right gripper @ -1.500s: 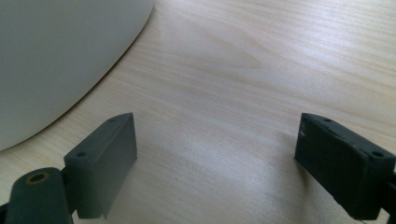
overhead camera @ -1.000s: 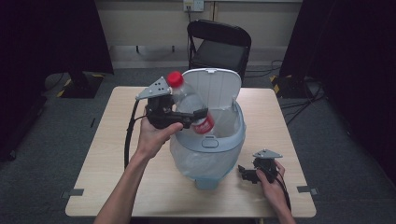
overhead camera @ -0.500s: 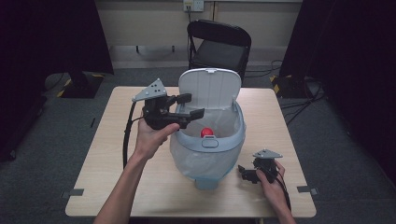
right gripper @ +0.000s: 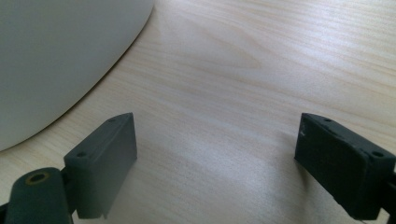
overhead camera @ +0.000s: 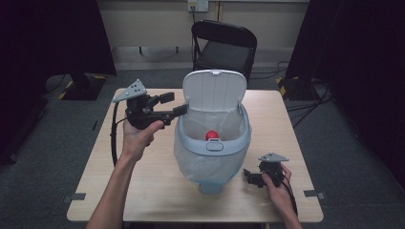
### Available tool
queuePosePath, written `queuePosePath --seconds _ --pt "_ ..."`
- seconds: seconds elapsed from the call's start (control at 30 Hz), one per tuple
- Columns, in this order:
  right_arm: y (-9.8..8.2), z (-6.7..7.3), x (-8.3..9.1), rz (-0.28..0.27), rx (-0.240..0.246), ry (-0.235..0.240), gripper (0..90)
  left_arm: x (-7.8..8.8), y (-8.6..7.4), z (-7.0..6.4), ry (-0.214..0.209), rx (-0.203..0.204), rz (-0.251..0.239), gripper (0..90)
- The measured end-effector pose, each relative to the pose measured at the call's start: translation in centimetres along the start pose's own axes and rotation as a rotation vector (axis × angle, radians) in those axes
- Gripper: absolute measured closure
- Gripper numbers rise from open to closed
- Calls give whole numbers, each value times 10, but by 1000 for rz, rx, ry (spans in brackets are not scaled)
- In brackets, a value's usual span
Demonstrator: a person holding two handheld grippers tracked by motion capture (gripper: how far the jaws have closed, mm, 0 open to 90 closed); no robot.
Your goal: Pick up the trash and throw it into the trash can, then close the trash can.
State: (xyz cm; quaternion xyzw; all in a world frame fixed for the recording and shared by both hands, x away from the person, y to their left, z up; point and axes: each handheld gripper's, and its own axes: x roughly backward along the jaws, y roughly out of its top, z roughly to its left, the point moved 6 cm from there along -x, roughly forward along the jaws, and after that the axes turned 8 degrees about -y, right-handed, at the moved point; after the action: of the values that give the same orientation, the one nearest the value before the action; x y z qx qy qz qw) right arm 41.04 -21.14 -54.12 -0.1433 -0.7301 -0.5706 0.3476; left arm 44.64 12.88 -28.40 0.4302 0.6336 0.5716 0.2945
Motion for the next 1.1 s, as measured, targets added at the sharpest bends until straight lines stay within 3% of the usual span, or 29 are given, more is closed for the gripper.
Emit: queuePosePath --seconds 0.17,0.4,0.47,0.63,0.7,0.8,0.93,1.1 --pt "0 0 0 -1 0 -1 116 3 3 26 75 23 3 272" --pt "0 0 0 -1 0 -1 116 -6 15 52 128 42 12 272" --pt "0 0 0 0 0 -1 116 -12 18 56 120 58 26 272" --pt "0 0 0 0 1 1 115 -25 28 60 123 49 33 267" --pt "0 0 0 -1 2 1 115 -30 30 60 102 51 40 267" --pt "0 0 0 0 1 2 116 -30 31 58 82 59 37 316" --pt "0 0 0 0 1 1 116 -27 30 53 77 37 50 341" --pt "0 0 0 -2 4 2 116 -28 32 45 25 25 44 352"
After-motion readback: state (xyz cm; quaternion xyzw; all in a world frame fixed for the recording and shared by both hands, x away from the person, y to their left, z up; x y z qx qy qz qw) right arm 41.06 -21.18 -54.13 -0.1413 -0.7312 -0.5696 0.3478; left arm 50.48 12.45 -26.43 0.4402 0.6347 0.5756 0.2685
